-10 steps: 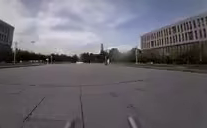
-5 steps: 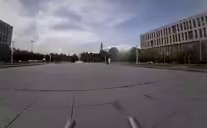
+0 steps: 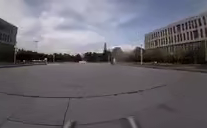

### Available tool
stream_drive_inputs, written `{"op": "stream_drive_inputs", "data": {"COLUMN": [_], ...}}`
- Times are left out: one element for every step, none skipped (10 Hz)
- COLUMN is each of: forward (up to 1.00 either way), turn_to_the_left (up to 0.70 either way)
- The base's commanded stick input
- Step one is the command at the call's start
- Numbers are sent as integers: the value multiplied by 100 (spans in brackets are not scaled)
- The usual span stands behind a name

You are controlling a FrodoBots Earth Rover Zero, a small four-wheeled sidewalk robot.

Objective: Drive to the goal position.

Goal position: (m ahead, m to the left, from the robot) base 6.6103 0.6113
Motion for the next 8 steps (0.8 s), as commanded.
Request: {"op": "stream_drive_inputs", "data": {"forward": [100,100,100,100,100,100,100,100], "turn_to_the_left": [3,21,27,0,0,0,0,0]}}
